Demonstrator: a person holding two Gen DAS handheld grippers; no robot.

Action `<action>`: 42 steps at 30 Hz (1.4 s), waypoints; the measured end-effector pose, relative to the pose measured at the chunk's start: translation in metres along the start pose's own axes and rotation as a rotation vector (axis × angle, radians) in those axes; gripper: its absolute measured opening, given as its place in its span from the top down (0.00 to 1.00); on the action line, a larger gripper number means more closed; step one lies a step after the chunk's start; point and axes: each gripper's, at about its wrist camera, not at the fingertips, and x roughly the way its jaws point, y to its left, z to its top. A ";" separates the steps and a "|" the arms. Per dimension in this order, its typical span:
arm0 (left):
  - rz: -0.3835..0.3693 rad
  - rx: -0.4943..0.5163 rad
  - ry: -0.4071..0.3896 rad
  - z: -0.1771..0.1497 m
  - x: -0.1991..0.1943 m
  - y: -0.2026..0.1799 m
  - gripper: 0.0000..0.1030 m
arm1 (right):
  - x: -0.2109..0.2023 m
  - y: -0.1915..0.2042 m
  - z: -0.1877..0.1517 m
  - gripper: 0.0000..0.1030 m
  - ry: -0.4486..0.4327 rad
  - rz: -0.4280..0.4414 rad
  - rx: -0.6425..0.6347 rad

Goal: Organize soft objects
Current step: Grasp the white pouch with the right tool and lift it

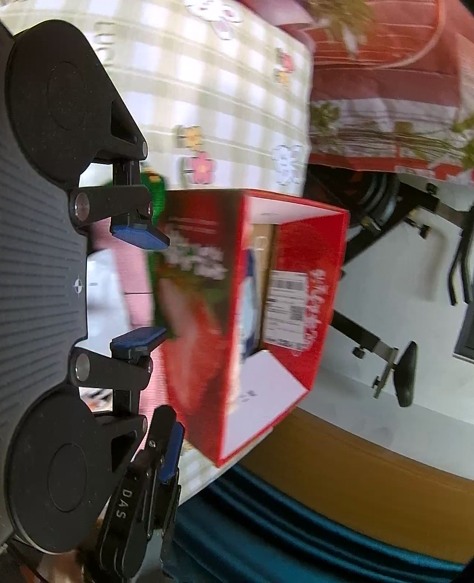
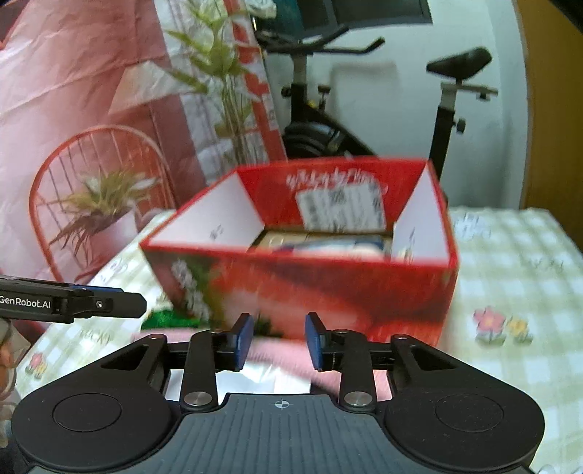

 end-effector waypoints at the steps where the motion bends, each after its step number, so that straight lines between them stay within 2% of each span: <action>1: -0.001 -0.011 0.011 -0.005 0.000 0.001 0.52 | 0.001 0.001 -0.006 0.67 0.013 0.003 0.006; 8: -0.009 -0.072 0.059 -0.030 0.001 0.011 0.53 | 0.002 0.000 -0.038 0.64 0.072 0.010 0.057; 15: -0.036 -0.101 0.093 -0.044 0.006 0.008 0.53 | 0.006 -0.003 -0.051 0.55 0.111 0.035 0.095; 22: -0.066 -0.130 0.126 -0.054 0.015 0.010 0.54 | 0.020 -0.003 -0.058 0.49 0.161 0.057 0.115; 42: -0.126 -0.171 0.174 -0.066 0.040 0.017 0.54 | 0.043 -0.010 -0.061 0.29 0.176 0.123 0.181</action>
